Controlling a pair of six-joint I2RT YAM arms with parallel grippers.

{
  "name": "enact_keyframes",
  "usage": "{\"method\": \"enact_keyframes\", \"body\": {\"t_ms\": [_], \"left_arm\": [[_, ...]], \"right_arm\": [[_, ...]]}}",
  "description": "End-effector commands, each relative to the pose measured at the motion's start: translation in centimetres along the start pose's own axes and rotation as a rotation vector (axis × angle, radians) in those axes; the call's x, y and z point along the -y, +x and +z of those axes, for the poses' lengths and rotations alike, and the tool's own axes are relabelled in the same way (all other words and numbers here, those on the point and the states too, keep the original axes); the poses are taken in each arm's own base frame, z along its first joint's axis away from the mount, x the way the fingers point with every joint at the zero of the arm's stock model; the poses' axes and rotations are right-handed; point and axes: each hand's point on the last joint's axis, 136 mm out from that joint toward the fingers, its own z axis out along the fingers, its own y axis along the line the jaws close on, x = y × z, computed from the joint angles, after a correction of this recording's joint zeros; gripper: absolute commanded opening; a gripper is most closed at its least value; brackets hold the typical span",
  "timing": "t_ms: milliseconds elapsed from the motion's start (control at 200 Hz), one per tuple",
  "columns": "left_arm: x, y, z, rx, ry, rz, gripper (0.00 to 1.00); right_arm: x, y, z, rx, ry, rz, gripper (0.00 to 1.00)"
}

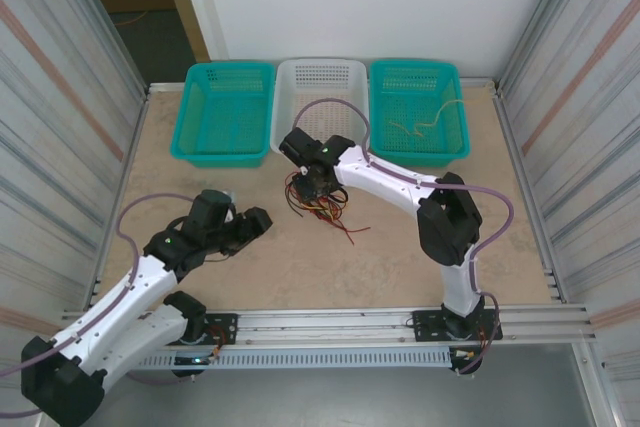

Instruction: Untangle the cables

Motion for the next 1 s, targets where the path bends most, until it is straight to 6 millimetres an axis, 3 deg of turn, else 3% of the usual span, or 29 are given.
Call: {"method": "enact_keyframes", "body": {"t_ms": [0,140,260,346,506,736,992], "left_arm": [[0.7,-0.6,-1.1,0.021,0.013,0.015,0.72],[0.8,-0.7,-1.1,0.023,0.015,0.016,0.72],[1.0,-0.7,-1.1,0.024,0.018,0.019,0.71],[1.3,-0.8,-1.3,0.023,0.031,0.029,0.71],[3.8,-1.8,-1.8,0.038,0.125,0.049,0.73],[8.0,-4.9,-2.5,0.061,0.196,0.117,0.72],[14.1,-5.3,-3.6,0.091,0.448,0.217,0.77]], "right_arm": [[-0.2,0.0,1.2,-0.034,0.008,-0.032,0.45],[-0.1,0.3,3.0,-0.069,0.016,-0.036,0.37],[0.3,-0.1,2.5,-0.047,0.045,-0.041,0.13],[-0.2,-0.9,-0.7,0.044,0.043,-0.054,0.00],[-1.4,-1.4,-8.0,0.196,-0.041,-0.068,0.00],[-1.6,-1.6,-14.7,0.322,-0.159,-0.061,0.00],[-2.2,-4.0,-23.4,0.546,-0.337,0.008,0.00]]}}
